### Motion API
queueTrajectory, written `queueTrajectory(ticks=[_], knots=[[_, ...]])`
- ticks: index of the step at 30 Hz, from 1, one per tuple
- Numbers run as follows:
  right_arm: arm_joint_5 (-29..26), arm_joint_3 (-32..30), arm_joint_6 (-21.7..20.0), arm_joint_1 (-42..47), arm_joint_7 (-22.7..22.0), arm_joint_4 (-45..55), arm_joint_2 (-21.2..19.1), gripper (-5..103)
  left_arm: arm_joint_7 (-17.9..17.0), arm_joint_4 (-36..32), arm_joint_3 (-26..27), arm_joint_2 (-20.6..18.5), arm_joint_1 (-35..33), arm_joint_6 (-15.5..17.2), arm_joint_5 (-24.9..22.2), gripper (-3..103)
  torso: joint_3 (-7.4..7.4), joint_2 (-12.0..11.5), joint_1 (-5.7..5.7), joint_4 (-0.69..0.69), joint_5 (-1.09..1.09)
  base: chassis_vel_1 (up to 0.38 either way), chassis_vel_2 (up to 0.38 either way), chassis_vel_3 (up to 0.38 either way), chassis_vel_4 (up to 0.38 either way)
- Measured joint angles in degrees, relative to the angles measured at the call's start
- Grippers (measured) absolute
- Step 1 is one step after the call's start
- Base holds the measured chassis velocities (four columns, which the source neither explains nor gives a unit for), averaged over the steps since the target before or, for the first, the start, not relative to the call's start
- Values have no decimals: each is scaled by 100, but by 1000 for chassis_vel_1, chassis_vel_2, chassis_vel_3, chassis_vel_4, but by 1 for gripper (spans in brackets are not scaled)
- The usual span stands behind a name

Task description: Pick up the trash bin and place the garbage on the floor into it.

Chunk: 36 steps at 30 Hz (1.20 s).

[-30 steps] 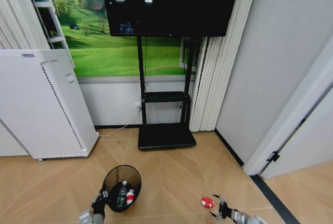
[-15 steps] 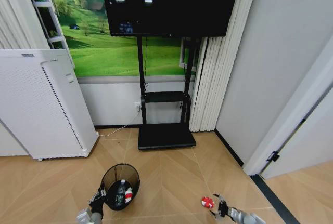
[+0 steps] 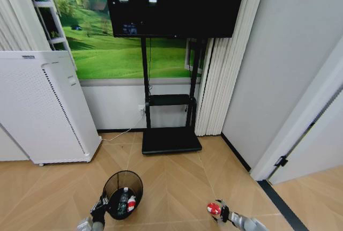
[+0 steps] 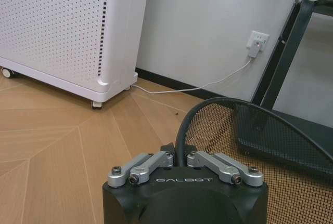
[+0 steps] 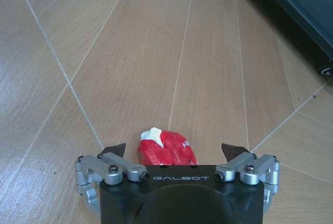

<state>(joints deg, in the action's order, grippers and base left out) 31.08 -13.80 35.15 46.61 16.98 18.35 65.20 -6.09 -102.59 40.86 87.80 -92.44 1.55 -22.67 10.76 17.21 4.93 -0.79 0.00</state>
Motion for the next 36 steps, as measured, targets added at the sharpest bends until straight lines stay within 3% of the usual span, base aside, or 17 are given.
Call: queueTrajectory(ticks=[22,23,24,28,29,31,36], knots=[[122,25,-210,-122,-1,-188,32,100,1,25,21,-21,19,0,-66,5,0,0,0,0,0,0,0,0,0],[122,27,-210,-124,2,-188,34,90,1,24,21,-21,20,0,-67,5,0,0,0,0,0,0,0,0,0],[122,27,-210,-124,2,-188,34,90,1,24,21,-21,20,0,-67,5,0,0,0,0,0,0,0,0,0],[119,37,-216,-144,53,-219,50,68,-17,-67,11,-42,31,70,-131,5,0,-2,0,0,0,0,0,0,0],[119,37,-216,-144,53,-219,50,68,-17,-67,11,-42,31,70,-131,5,0,-2,0,0,0,0,0,0,0],[123,39,-230,-143,66,-227,47,57,-23,-106,11,-62,28,98,-183,5,0,-2,0,0,0,0,0,0,0],[125,41,-230,-126,86,-221,46,41,-24,-110,11,-73,39,109,-219,5,0,-1,0,0,-1,0,0,0,0]])
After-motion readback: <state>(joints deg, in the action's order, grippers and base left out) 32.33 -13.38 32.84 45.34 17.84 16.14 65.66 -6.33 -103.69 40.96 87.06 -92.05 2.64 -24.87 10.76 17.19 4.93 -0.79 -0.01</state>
